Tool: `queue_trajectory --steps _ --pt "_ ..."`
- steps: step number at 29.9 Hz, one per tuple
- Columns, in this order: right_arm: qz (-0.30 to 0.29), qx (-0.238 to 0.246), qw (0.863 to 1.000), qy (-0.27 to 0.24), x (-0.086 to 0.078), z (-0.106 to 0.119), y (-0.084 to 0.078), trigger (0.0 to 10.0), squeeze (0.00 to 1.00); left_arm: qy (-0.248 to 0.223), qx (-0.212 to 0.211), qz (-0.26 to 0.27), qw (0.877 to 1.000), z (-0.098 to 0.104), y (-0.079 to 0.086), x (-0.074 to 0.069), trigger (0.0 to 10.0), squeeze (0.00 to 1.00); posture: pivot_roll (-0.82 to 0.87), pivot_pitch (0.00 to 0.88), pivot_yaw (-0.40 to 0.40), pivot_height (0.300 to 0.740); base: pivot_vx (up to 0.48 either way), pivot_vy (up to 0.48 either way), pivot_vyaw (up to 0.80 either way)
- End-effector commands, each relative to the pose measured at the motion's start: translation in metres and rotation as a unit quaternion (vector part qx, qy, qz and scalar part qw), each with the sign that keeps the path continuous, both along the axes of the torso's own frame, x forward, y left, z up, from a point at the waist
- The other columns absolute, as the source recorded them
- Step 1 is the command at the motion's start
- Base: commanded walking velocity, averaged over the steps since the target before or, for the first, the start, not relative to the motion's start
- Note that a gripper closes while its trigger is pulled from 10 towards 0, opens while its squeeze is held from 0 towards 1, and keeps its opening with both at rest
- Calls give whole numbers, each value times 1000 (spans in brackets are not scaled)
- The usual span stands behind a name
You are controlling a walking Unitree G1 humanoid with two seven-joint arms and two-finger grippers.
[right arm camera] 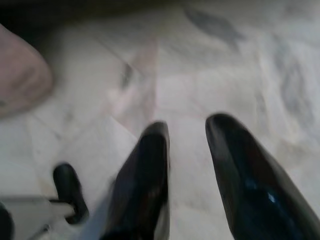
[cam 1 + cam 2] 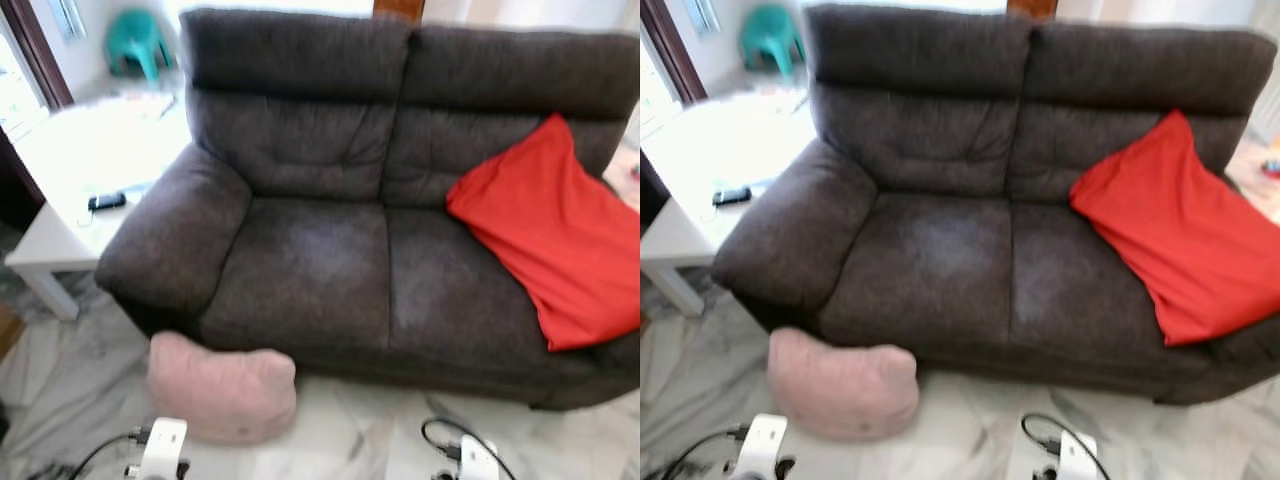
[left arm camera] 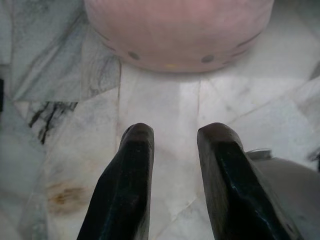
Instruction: Move the pillow to the sofa from floor
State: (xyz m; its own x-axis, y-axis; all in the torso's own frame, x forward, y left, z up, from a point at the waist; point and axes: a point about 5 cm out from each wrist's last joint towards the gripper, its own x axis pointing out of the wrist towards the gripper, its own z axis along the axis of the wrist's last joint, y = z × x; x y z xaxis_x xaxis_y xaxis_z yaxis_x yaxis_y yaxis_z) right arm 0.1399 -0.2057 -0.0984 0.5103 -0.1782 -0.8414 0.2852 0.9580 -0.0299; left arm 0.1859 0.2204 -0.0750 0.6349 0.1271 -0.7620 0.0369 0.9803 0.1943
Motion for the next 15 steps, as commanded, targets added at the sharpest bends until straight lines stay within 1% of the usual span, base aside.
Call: queue_trajectory --steps 1,15 --pt "-1 7 1000 -5 4 1 4 10000 0 8 5 10 1000 -1 6 -4 10000 0 31 0 -32 740 0 322 0" --pt "2 9 1000 10 -2 -1 0 10000 0 11 1 14 1000 -2 4 -5 10000 0 40 0 -41 740 0 325 0"
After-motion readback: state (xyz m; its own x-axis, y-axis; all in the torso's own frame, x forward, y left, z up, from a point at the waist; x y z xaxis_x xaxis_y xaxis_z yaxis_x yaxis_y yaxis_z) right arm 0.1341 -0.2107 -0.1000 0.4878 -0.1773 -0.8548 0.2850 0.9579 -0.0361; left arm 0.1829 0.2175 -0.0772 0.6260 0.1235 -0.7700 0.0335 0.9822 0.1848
